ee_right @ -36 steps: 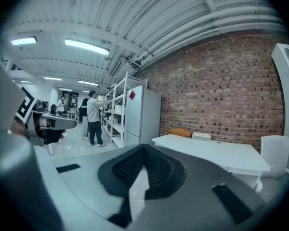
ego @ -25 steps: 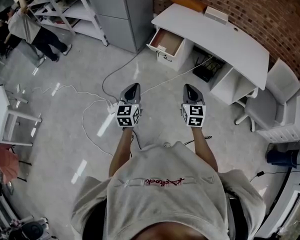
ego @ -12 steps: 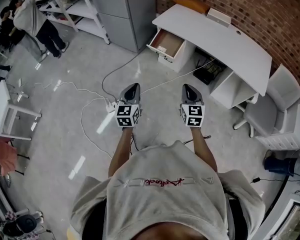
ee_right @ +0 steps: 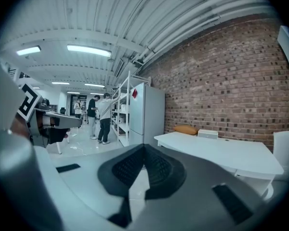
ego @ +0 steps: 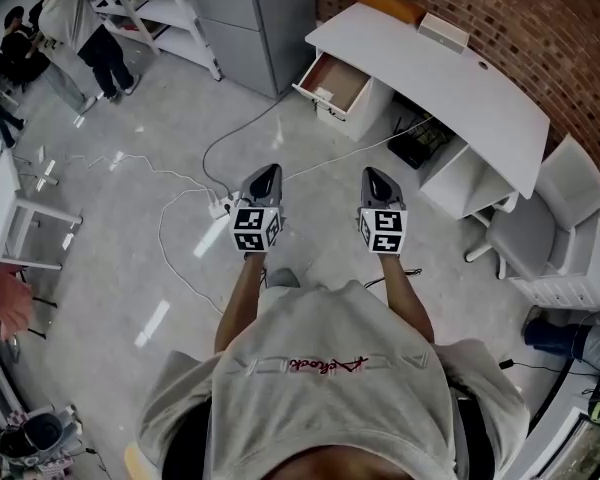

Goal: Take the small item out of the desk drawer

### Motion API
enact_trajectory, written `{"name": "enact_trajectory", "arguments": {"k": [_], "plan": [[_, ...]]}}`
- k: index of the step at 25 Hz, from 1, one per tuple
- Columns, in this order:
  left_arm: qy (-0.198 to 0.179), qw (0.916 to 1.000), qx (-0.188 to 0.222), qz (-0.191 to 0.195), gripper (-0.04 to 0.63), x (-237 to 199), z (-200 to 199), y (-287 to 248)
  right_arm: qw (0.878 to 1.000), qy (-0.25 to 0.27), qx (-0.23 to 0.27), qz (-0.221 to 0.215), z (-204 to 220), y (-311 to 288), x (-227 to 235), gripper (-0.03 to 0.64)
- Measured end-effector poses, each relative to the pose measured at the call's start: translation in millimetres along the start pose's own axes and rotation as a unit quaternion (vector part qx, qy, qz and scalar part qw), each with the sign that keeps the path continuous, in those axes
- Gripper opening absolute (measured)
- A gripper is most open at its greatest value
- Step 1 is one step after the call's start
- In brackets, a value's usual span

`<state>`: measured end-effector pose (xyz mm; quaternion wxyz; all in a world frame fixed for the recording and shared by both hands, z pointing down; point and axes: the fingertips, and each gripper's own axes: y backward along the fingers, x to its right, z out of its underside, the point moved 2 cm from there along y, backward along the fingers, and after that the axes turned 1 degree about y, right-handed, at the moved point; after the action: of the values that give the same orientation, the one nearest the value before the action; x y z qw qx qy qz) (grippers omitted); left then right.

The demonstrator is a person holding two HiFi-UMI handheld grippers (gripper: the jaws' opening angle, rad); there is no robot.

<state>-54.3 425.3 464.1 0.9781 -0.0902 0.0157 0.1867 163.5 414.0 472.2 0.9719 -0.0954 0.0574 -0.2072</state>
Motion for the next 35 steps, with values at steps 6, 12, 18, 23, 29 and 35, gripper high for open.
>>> {"name": "enact_trajectory", "arguments": {"k": [6, 12, 18, 23, 29, 35], "plan": [[-0.003, 1.0000, -0.004, 0.007, 0.009, 3.4, 3.7, -18.0, 1.000, 0.001, -0.004, 0.001, 8.2, -9.9, 11.2, 0.011], [-0.003, 0.9999, -0.004, 0.010, 0.009, -9.0, 1.7, -40.5, 1.000, 0.000, -0.010, 0.004, 8.9, -32.0, 17.2, 0.011], [0.006, 0.9998, -0.008, 0.017, 0.009, -36.4, 9.1, -74.3, 1.000, 0.006, -0.015, 0.007, 8.6, -74.1, 16.1, 0.011], [0.013, 0.9995, -0.006, 0.029, 0.009, -68.6, 0.6, -114.6, 1.000, 0.011, -0.018, 0.015, -5.9, -121.7, 19.1, 0.011], [0.014, 0.9991, -0.001, 0.041, 0.009, -116.3, -22.8, -166.9, 0.999, 0.019, -0.016, 0.025, -32.3, -186.1, 21.3, 0.011], [0.016, 0.9984, 0.002, 0.054, 0.009, -157.5, -39.6, -214.9, 0.999, 0.024, -0.021, 0.035, -51.7, -244.6, 24.8, 0.011]]}}
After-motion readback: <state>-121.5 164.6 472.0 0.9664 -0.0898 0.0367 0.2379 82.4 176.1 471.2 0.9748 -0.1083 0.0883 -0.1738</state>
